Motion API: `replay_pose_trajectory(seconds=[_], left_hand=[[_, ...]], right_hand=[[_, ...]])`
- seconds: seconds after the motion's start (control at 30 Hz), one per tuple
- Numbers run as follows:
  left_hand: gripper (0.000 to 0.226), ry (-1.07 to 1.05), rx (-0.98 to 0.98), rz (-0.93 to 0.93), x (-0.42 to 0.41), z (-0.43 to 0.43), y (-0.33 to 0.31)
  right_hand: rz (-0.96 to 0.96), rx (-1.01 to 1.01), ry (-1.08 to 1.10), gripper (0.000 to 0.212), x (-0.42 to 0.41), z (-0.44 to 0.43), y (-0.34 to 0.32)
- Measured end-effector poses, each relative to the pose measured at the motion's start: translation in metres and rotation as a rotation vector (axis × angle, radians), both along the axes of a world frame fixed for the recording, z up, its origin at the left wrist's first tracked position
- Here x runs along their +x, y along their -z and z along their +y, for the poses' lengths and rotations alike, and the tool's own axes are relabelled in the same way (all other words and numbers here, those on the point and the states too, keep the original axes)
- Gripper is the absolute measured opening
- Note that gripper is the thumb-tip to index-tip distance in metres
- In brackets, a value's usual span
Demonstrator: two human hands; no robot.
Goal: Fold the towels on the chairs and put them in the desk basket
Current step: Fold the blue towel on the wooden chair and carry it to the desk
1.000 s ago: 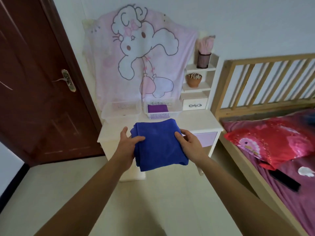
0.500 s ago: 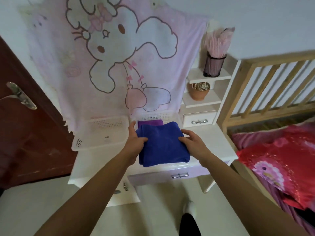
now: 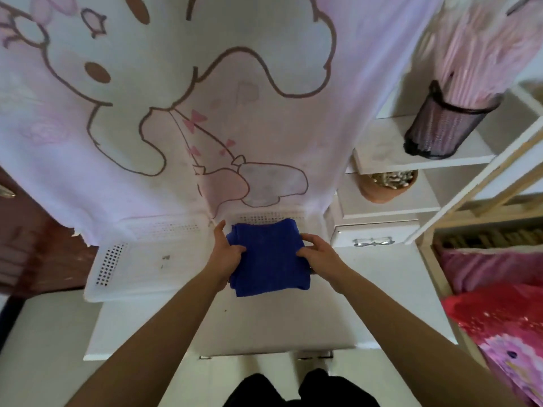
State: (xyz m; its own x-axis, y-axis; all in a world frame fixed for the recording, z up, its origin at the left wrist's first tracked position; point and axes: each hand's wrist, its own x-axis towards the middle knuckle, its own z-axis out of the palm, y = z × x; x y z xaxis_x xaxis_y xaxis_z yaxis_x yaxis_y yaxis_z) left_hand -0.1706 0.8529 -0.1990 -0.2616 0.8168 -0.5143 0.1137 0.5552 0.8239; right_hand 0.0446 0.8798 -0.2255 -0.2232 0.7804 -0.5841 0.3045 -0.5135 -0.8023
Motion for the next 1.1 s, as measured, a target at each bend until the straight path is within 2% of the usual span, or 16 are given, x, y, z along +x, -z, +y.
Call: replay_pose_trajectory(seconds=[0.23, 0.33, 0.4, 0.5, 0.57, 0.67, 0.73, 0.87, 1.0, 1.1], left_hand=[[0.081, -0.001, -0.050, -0.019, -0.028, 0.066, 0.044], [0.084, 0.104, -0.133, 0.011, -0.042, 0.076, 0.063], [0.088, 0.195, -0.184, 0.038, -0.048, 0.074, 0.073], [0.087, 0.345, -0.108, 0.153, -0.050, 0.067, 0.082], [0.086, 0.408, -0.076, 0.269, -0.051, 0.064, 0.082], [0.087, 0.646, -0.029, 0.637, -0.050, 0.057, 0.084], [0.084, 0.934, 0.027, 0.856, -0.049, 0.058, 0.085], [0.090, 1.354, -0.010, 1.041, -0.058, 0.069, 0.096], [0.115, 1.548, -0.126, 1.322, -0.075, 0.078, 0.106], [0.120, 1.554, -0.152, 1.398, -0.076, 0.079, 0.113]], right_hand=[[-0.053, -0.069, 0.018, 0.048, -0.029, 0.051, 0.043], [-0.119, -0.113, -0.015, 0.048, -0.045, 0.060, 0.061], [-0.223, -0.103, -0.135, 0.053, -0.051, 0.060, 0.080], [-0.337, -0.066, -0.232, 0.058, -0.053, 0.062, 0.090], [-0.311, -0.118, -0.186, 0.058, -0.053, 0.065, 0.085], [-0.330, -0.148, -0.227, 0.069, -0.047, 0.067, 0.082], [-0.480, 0.019, -0.365, 0.080, -0.044, 0.066, 0.075], [-0.775, 0.457, -0.811, 0.097, -0.048, 0.070, 0.067], [-0.920, 0.516, -1.089, 0.110, -0.064, 0.071, 0.079], [-1.045, 0.507, -1.173, 0.114, -0.068, 0.070, 0.102]])
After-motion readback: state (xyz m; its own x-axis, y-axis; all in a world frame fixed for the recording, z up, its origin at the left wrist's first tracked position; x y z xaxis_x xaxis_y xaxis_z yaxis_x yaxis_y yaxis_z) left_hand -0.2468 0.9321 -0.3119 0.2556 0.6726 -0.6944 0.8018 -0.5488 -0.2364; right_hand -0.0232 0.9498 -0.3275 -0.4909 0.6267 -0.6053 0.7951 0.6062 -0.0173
